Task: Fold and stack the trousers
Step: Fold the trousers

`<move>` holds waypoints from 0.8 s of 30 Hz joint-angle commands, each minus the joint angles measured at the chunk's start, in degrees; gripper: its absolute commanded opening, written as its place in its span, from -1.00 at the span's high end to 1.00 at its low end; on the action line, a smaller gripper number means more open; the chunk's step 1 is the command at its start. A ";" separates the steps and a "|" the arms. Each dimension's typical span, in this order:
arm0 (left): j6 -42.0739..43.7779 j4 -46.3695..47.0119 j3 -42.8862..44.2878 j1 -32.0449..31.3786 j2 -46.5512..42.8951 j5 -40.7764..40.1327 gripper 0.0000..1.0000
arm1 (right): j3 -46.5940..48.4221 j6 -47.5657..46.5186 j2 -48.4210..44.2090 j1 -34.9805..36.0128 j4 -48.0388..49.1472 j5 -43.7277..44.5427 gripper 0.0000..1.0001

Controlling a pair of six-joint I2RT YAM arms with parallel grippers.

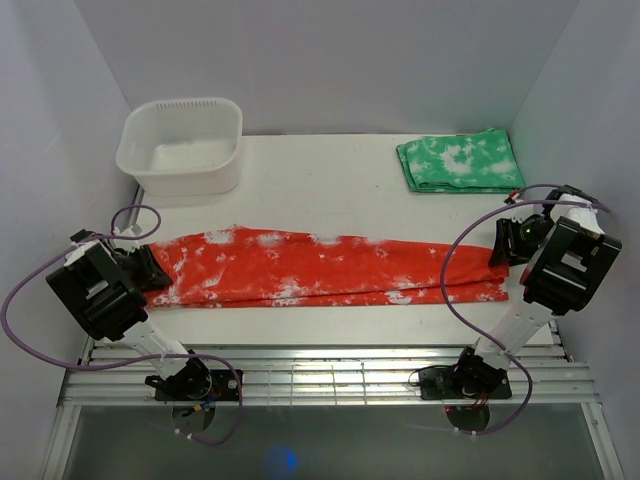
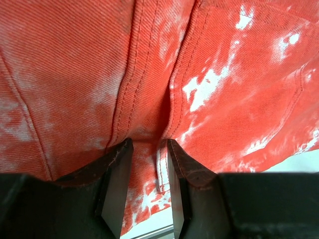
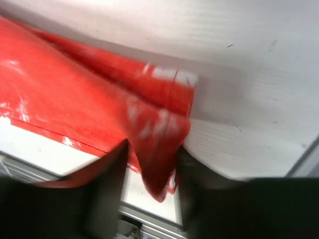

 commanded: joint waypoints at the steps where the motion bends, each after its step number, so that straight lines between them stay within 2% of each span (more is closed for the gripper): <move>1: -0.56 2.43 1.20 0.45 -0.16 -0.68 0.08 | 2.49 -2.59 -3.05 -1.33 -1.30 1.30 -0.13; 2: -0.12 2.43 0.77 0.37 -0.34 -0.68 0.07 | 1.27 -2.85 -3.85 -1.51 -1.30 1.83 -0.24; 3: 0.06 2.51 0.59 0.37 -0.52 -0.77 0.07 | 0.82 -3.03 -4.64 -1.95 -1.39 2.97 -0.42; 7: 0.76 2.69 -0.03 0.45 -1.04 -1.03 0.07 | 0.55 -3.56 -5.53 -3.70 -2.27 4.65 -0.50; 15: 0.41 2.43 0.06 0.45 -0.87 -0.24 0.06 | -1.02 -2.24 0.18 -6.43 -3.06 1.32 -0.34; 20: 0.59 2.25 -0.29 0.45 -1.13 -0.24 0.06 | -0.50 -1.71 1.94 -6.34 -3.50 -2.46 -0.33; 23: 0.50 2.34 -0.64 0.45 -0.96 -0.42 0.06 | 1.33 -1.27 3.87 -6.34 -5.60 -6.06 -0.24; 24: 0.50 2.42 -0.64 0.45 -0.96 -0.25 0.06 | 1.87 -1.10 4.84 -6.43 -6.13 -7.20 -0.13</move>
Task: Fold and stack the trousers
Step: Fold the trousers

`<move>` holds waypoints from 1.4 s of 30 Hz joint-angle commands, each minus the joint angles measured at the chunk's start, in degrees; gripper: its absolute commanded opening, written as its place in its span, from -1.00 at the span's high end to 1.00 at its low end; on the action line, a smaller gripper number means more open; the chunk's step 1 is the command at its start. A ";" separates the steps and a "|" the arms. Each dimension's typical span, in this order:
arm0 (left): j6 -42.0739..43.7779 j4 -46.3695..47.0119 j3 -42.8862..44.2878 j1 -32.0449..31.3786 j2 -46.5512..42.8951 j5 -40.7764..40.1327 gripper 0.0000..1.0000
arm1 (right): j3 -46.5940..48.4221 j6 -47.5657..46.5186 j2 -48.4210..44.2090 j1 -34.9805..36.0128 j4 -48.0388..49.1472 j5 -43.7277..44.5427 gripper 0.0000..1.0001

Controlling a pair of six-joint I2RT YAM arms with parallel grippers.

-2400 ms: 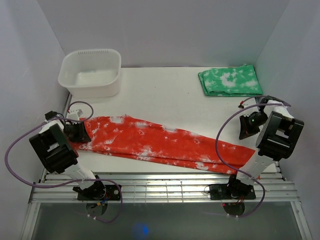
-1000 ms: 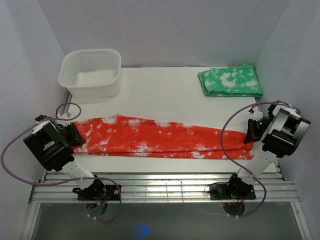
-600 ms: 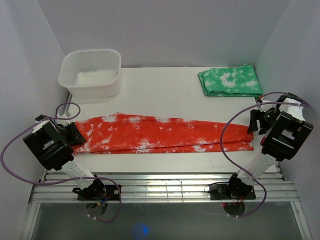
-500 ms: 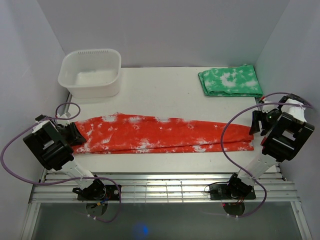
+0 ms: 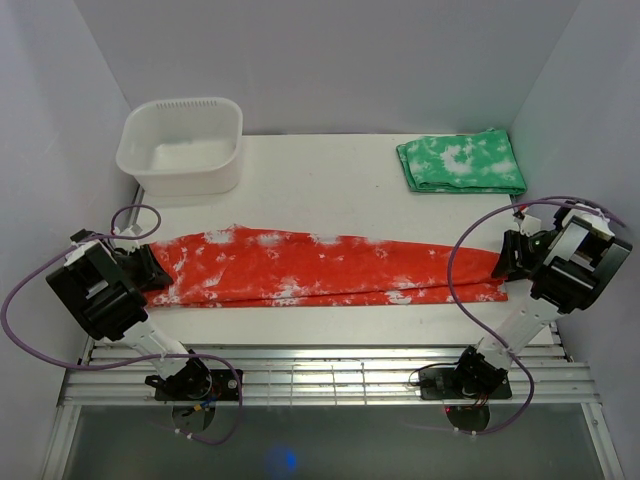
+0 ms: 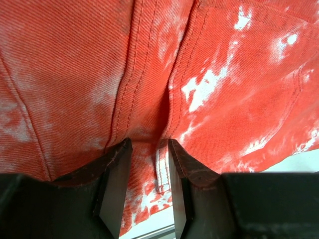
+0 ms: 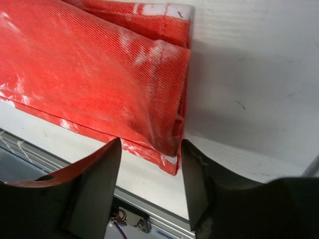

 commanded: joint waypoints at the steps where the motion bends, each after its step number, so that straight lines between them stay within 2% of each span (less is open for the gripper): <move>1: 0.89 2.21 -0.60 0.43 -1.04 -0.83 0.06 | 2.81 1.81 2.53 -0.55 -3.73 -6.32 -0.05; 2: 0.81 2.29 -0.60 0.43 -1.13 -0.83 0.06 | 3.51 1.72 2.62 -0.64 -4.87 -6.76 0.05; 3: 0.89 2.21 -0.51 0.43 -1.22 -0.83 0.06 | 3.78 1.72 2.62 -0.64 -5.31 -7.02 0.30; 6: 1.42 2.29 -0.42 0.43 -1.40 -1.27 0.06 | 5.70 1.28 0.95 -0.64 -7.77 -7.55 0.84; 11: 1.68 2.56 -0.34 0.43 -1.22 -2.24 0.07 | 15.01 1.89 -0.55 -0.64 -14.36 -9.31 0.85; 15: 1.51 2.38 1.42 0.78 -0.43 -3.82 0.32 | 24.07 4.27 -1.77 -0.55 -14.90 -8.53 0.84; 16: 1.68 2.38 1.86 1.30 0.09 -3.91 0.43 | 26.08 4.45 -2.39 -0.55 -14.90 -8.35 0.85; 18: 2.03 1.42 3.79 1.92 0.71 -4.00 0.58 | 26.72 3.49 -3.44 -0.47 -14.98 -7.91 0.85; 19: 2.56 1.07 4.40 2.53 1.32 -3.82 0.73 | 25.50 2.61 -5.45 -0.55 -14.99 -7.90 0.85; 22: 3.70 -0.43 6.69 4.03 1.85 -3.91 0.98 | 19.28 -2.73 -11.33 -0.55 -14.90 -6.68 0.85; 23: 4.49 -0.87 7.13 4.30 2.03 -4.08 1.00 | 11.94 -4.15 -12.66 -0.64 -14.81 -5.98 0.85; 25: 5.55 -1.48 8.01 5.08 2.38 -4.43 1.00 | 3.91 -7.22 -14.95 -0.73 -13.94 -1.25 0.85; 27: 7.21 -2.27 8.89 5.44 2.91 -4.44 1.00 | -6.70 -8.03 -15.31 -2.38 -8.15 3.67 0.85; 29: 9.49 -4.46 9.59 5.70 2.91 -2.61 1.00 | -10.09 -8.47 -13.74 -4.24 -4.19 6.15 0.85; 33: 21.68 -10.52 9.94 5.70 -0.33 2.84 0.63 | -5.73 -7.07 -5.92 -9.94 -2.50 5.03 0.84; 34: 29.03 -12.19 9.86 5.62 -2.17 3.73 0.36 | -2.58 -6.80 -3.04 -10.30 -4.24 4.41 0.84; 35: 33.19 -16.64 10.12 5.62 -3.06 6.00 0.24 | -1.16 -6.54 -2.14 -10.57 -4.96 3.97 0.84; 37: 43.55 -19.32 9.95 5.62 -6.22 6.55 -0.01 | 1.57 -6.19 -0.73 -10.49 -6.02 2.91 0.85; 40: 54.04 -22.49 8.20 5.44 -11.04 6.73 -0.16 | 4.82 -5.66 0.85 -10.22 -7.94 1.68 0.84; 42: 61.87 -22.23 6.87 5.35 -12.90 5.68 -0.18 | 6.32 -5.48 1.56 -10.13 -8.74 1.41 0.85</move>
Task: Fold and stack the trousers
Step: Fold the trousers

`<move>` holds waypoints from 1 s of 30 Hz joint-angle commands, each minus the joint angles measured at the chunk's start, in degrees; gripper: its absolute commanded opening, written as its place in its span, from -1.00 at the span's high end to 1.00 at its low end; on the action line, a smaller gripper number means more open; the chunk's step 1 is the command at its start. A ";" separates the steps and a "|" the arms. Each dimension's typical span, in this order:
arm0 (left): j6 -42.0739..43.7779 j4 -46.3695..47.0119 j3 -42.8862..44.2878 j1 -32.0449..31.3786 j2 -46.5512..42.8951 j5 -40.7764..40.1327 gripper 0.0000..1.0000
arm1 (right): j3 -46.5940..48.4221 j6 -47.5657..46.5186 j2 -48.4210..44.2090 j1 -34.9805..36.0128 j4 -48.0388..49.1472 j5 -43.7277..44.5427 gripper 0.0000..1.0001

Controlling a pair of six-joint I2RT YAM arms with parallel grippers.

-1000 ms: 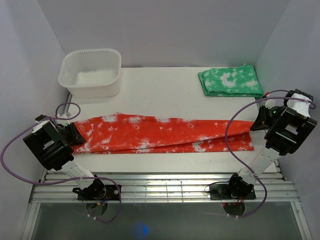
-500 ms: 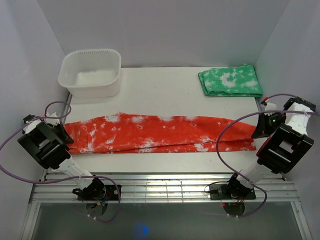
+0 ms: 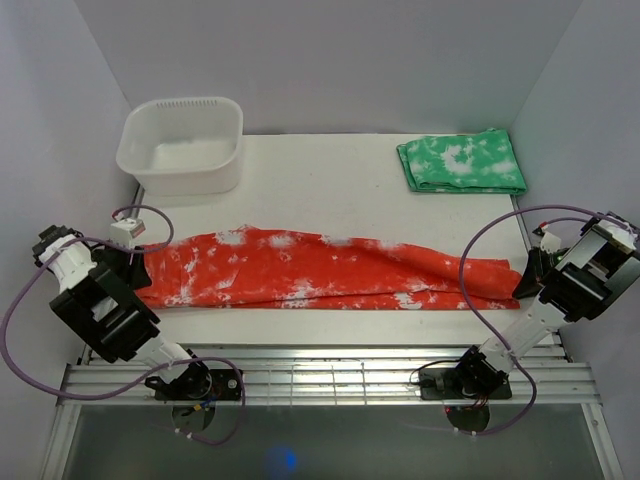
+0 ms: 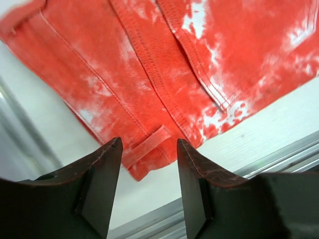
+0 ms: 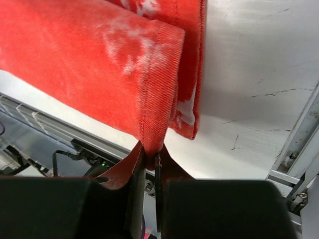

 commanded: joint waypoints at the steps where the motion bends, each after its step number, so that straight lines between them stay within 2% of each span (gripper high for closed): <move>1: 20.13 -4.15 -1.30 -0.13 -6.20 2.20 -0.18 | 6.17 0.39 1.89 -0.97 1.75 -0.82 0.85; 6: 33.29 -5.12 -1.91 -0.83 -6.82 -0.52 -0.19 | 11.45 2.15 3.91 -0.01 -0.45 -2.40 0.84; 12: 45.53 -3.71 -3.76 -1.98 -6.12 -7.55 -0.18 | 14.78 4.09 5.58 1.84 -0.80 -1.43 0.84; 18: 48.54 2.61 -6.14 -3.64 -4.71 -13.36 -0.07 | 21.11 5.23 8.13 2.28 -3.96 -1.26 0.84; 24: 51.00 1.12 -6.67 -4.44 -3.65 -17.05 -0.02 | 22.53 5.23 8.40 2.80 -4.05 -0.03 0.77; 27: 51.01 2.17 -8.42 -5.05 -4.18 -16.45 0.00 | 22.09 5.41 8.49 3.16 -4.05 -0.03 0.74; 30: 49.60 5.42 -10.70 -6.28 -5.06 -16.09 0.36 | 21.47 5.23 8.40 3.33 -4.05 0.15 0.77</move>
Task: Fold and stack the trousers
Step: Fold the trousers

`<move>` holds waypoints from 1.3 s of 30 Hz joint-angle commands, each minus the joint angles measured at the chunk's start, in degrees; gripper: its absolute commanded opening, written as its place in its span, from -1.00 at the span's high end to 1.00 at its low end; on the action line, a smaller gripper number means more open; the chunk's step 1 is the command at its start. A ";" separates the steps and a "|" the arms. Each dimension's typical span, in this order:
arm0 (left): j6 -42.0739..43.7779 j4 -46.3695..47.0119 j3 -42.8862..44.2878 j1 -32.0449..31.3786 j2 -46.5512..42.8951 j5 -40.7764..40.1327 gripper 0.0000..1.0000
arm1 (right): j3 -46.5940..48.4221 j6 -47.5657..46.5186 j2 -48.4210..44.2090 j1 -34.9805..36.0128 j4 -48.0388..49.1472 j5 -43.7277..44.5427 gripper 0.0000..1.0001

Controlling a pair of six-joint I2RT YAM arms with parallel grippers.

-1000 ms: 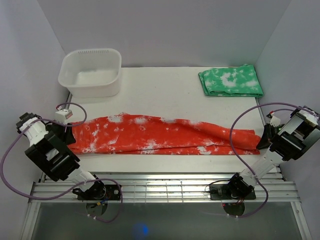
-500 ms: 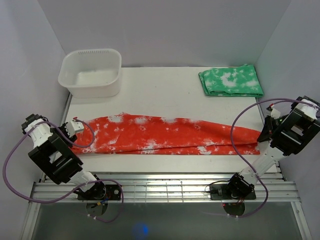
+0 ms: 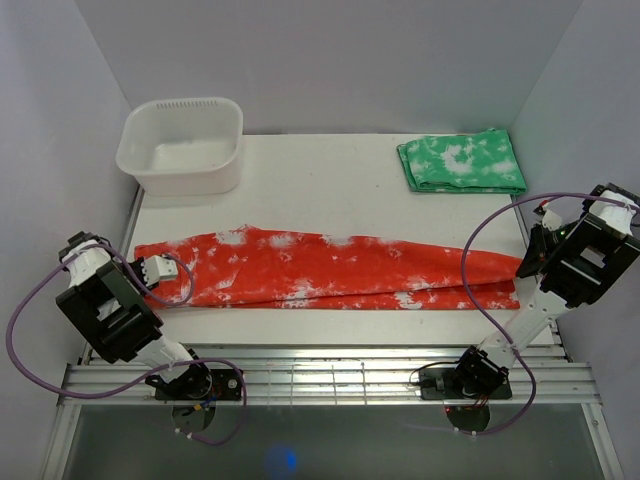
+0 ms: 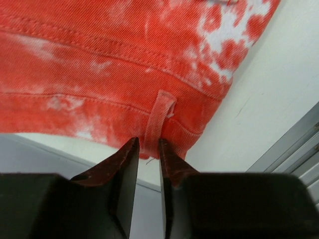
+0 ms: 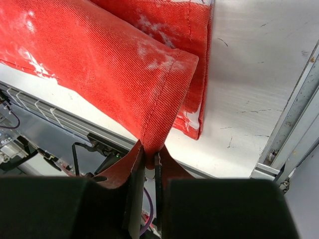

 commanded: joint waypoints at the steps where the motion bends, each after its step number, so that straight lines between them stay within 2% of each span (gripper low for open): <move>1: 1.84 4.22 -2.60 -1.35 -2.00 0.48 0.45 | 3.90 1.08 0.60 -1.46 6.68 0.72 0.79; 2: 1.32 4.85 -3.04 -1.43 -2.44 0.57 0.57 | 4.16 1.08 0.60 -1.45 6.76 0.89 0.82; 5: 0.70 3.81 -1.82 -1.79 -1.57 -0.22 0.63 | 4.60 0.73 0.51 -1.54 6.76 1.24 0.85; 7: 0.26 -0.48 1.51 -1.79 -0.69 -0.14 0.48 | 4.52 0.73 0.59 -1.46 6.76 1.25 0.85; 9: 0.08 -4.36 5.89 -1.79 0.45 0.83 0.16 | 4.34 0.64 0.51 -1.37 6.76 1.25 0.84; 12: 0.69 -9.90 9.07 -1.79 0.20 2.76 0.02 | 4.16 0.64 0.68 -1.19 6.76 1.16 0.84; 18: 4.56 -12.81 6.37 -1.79 -3.05 0.66 -0.03 | 3.99 0.55 0.68 -1.19 6.76 1.42 0.84; 23: 5.27 -10.01 -0.84 -2.40 -5.17 -2.51 -0.11 | 4.08 0.55 0.77 -1.10 6.76 1.77 0.84; 30: 3.95 0.44 -6.81 -3.37 -5.52 -5.14 -0.16 | 4.16 0.64 0.77 -0.84 6.76 2.12 0.84; 32: 3.95 4.93 -7.70 -3.54 -5.52 -6.02 -0.09 | 3.99 0.55 0.86 -0.93 6.76 2.30 0.85; 35: 2.81 9.24 -7.35 -3.54 -5.17 -5.85 0.32 | 3.73 0.55 0.77 -0.84 6.76 2.65 0.84; 36: 2.02 9.94 -6.05 -3.54 -5.08 -5.76 0.53 | 3.64 0.38 0.60 -0.84 6.76 2.65 0.84; 39: 1.14 10.04 -2.88 -3.54 -5.17 -4.27 0.74 | 4.33 0.11 0.42 -0.84 6.76 2.48 0.84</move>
